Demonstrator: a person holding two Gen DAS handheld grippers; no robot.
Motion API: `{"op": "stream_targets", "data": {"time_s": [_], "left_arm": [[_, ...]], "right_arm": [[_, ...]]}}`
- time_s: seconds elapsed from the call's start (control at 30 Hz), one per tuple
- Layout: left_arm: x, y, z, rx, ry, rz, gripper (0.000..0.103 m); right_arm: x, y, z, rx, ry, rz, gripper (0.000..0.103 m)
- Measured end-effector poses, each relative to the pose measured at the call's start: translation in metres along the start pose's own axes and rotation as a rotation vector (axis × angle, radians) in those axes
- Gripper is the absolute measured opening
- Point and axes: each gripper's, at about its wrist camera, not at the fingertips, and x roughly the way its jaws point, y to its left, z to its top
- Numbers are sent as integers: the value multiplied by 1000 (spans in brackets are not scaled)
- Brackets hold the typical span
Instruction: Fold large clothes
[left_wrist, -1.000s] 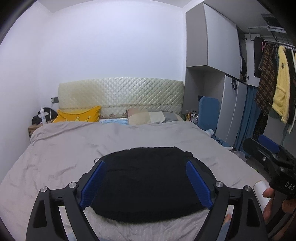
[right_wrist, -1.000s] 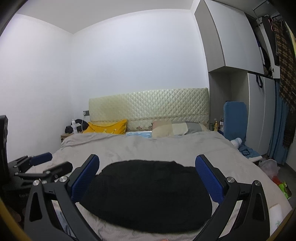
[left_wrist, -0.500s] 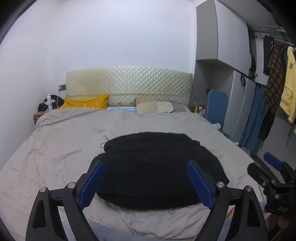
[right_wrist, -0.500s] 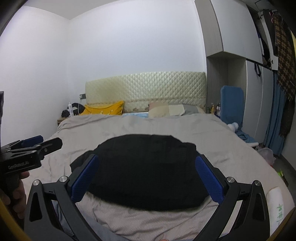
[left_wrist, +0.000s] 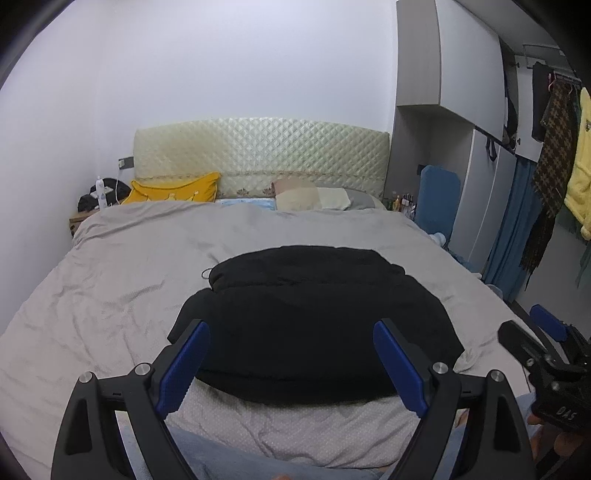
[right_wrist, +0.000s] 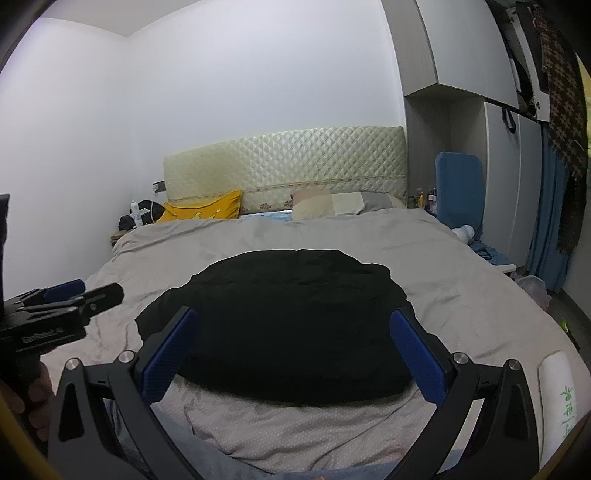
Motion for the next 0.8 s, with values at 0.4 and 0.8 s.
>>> {"op": "stream_targets", "data": {"time_s": [0.4,0.8], "left_arm": [[-2,-9,-2,39,0,61,90],[1,-13,-3,53,23,34,90]], "right_arm": [[0,1,1,5,8,-5,103],[0,1,-4,14,18,-17,103]]}}
